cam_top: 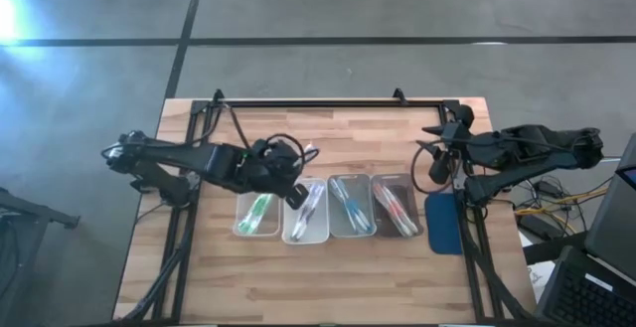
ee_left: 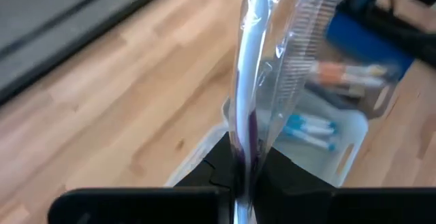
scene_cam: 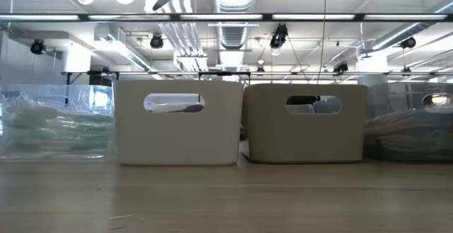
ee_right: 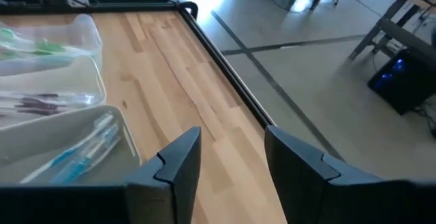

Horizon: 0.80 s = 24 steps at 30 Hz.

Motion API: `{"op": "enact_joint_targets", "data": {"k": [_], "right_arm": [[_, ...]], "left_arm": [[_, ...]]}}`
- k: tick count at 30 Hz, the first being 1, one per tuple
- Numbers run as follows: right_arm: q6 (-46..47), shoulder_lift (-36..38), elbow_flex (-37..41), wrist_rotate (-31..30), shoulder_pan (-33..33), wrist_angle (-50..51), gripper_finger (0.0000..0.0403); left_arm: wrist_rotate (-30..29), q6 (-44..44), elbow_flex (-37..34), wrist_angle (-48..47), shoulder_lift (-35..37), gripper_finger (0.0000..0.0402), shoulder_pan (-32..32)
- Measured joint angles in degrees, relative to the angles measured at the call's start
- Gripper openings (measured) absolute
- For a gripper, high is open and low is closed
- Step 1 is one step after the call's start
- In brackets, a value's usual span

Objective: Pick & Place Toothbrushes
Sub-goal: Put the purple toothbrush into the white bin

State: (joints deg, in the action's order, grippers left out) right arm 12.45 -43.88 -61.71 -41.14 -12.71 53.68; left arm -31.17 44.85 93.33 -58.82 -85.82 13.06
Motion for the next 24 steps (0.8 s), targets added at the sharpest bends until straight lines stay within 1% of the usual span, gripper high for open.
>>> {"op": "enact_joint_targets", "data": {"k": [4, 8, 12, 16, 19, 24], "right_arm": [[0.0, 0.0, -0.2, 0.1, 1.0, 0.6, 0.0150], [0.6, 0.0, -0.2, 0.2, 1.7, 0.6, 0.0148], [0.7, 0.0, -0.2, 0.2, 1.7, 0.6, 0.0155], [0.7, 0.0, -0.2, 0.2, 1.7, 0.6, 0.0164], [0.7, -0.1, -0.2, 0.3, 1.7, 0.6, 0.0168], [0.7, 0.0, -0.2, 0.5, 1.7, 0.6, 0.0164]], "left_arm": [[2.6, 2.3, -2.8, 0.6, -0.2, 0.0020, 0.1], [5.2, 4.6, -5.3, 2.1, -0.2, 0.0025, -0.6], [8.4, 7.8, -7.9, 2.7, -0.2, 0.0032, -2.1], [12.3, 9.0, -10.5, 5.1, -0.2, 0.0020, -3.2], [13.5, 9.0, -12.6, 8.2, -0.2, 0.0019, -3.5], [14.9, 9.5, -14.7, 10.6, -0.1, 0.0034, -4.2]]}}
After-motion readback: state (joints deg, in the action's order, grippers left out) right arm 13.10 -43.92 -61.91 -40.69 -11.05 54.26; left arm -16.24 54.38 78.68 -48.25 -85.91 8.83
